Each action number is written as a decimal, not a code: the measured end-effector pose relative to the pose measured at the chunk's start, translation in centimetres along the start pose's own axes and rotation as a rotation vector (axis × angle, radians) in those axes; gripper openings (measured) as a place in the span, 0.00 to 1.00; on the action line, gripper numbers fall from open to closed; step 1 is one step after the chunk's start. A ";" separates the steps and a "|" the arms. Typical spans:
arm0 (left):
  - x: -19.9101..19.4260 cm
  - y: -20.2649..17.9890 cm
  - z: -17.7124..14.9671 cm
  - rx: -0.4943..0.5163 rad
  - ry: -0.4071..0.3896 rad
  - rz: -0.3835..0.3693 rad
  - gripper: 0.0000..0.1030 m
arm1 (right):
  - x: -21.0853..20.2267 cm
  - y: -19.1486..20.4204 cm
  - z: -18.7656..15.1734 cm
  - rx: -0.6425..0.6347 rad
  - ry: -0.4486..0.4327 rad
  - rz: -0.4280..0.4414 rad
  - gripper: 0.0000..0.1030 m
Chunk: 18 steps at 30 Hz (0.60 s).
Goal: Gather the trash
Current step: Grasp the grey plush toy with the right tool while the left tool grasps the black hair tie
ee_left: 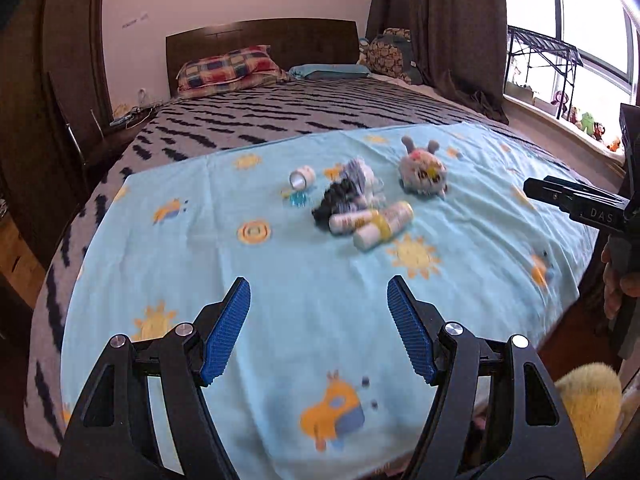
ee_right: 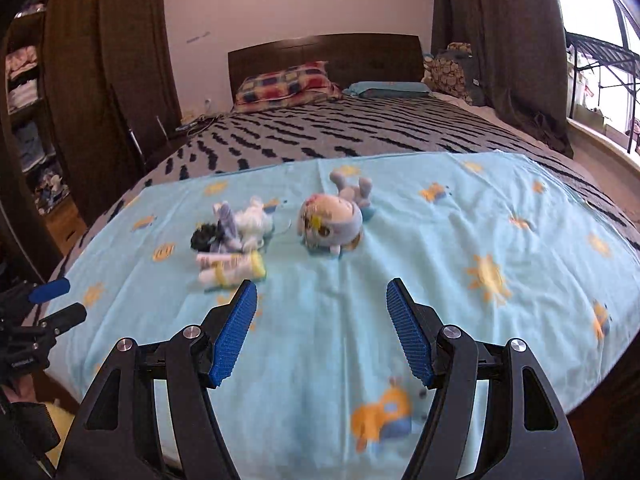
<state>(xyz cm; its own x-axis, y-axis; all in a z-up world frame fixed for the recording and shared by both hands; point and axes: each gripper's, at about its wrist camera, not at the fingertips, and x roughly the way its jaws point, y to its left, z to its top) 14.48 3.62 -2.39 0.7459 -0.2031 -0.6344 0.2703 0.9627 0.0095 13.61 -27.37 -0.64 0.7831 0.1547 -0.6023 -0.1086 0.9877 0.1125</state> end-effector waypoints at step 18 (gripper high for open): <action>11.6 -0.5 6.3 0.088 0.090 -0.013 0.50 | 14.2 -0.4 5.5 0.078 0.118 -0.037 0.87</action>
<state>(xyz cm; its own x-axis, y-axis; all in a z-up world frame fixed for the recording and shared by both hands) 26.87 -0.39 -4.90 0.6849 -0.1952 -0.7020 0.3351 0.9399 0.0656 28.15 -25.71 -4.90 0.7081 0.1244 -0.6951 -0.0298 0.9887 0.1466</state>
